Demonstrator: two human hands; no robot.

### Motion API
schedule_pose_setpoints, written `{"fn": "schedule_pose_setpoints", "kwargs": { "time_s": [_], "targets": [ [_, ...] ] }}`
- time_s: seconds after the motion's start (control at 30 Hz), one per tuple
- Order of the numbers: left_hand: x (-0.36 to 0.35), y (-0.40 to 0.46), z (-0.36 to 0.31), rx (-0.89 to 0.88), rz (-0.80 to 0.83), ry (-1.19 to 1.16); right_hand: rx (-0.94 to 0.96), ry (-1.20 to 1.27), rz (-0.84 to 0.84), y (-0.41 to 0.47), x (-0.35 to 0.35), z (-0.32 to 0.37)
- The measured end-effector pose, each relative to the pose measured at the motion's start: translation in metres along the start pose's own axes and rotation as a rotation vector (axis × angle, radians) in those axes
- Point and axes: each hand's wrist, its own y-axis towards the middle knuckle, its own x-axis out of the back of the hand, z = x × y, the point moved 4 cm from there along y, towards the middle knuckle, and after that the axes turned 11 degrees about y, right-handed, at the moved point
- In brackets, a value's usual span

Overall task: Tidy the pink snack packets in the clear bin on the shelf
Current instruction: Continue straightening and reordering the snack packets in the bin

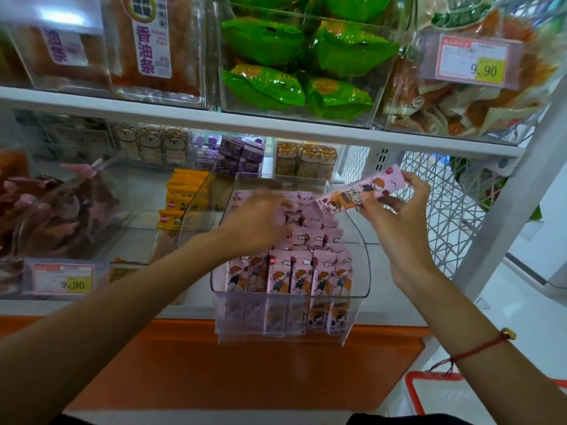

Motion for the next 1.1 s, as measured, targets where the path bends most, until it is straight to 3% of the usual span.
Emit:
{"fn": "schedule_pose_setpoints", "kwargs": {
  "time_s": [0.07, 0.13, 0.23, 0.33, 0.4, 0.63, 0.77, 0.97, 1.1],
  "targets": [
    [-0.014, 0.007, 0.0, -0.043, 0.17, 0.11, -0.027, -0.034, 0.007, 0.008, -0.003, -0.008],
    [-0.017, 0.011, 0.0, -0.078, 0.223, 0.171, -0.044, -0.079, 0.002, 0.017, -0.009, -0.015],
    [-0.009, 0.007, 0.002, -0.144, 0.14, 0.271, -0.038, -0.165, 0.07, 0.03, -0.023, -0.023],
    [-0.005, -0.004, 0.003, -0.198, 0.105, 0.314, -0.003, -0.411, 0.267, 0.041, -0.04, -0.03],
    [-0.004, -0.01, 0.003, -0.194, 0.119, 0.315, -0.019, -0.569, 0.407, 0.048, -0.051, -0.031],
    [0.0, -0.014, 0.0, -0.176, 0.105, 0.234, 0.072, -0.873, 0.656, 0.055, -0.082, -0.031],
    [0.003, -0.018, -0.001, -0.174, 0.096, 0.216, 0.205, -1.042, 0.641, 0.041, -0.087, -0.047],
    [0.007, -0.029, -0.004, -0.164, 0.048, 0.26, 0.154, -1.319, 0.909, 0.038, -0.081, -0.044],
    [0.002, -0.047, -0.012, -0.219, 0.034, 0.202, 0.226, -1.176, 0.786, 0.03, -0.079, -0.026]
  ]
}}
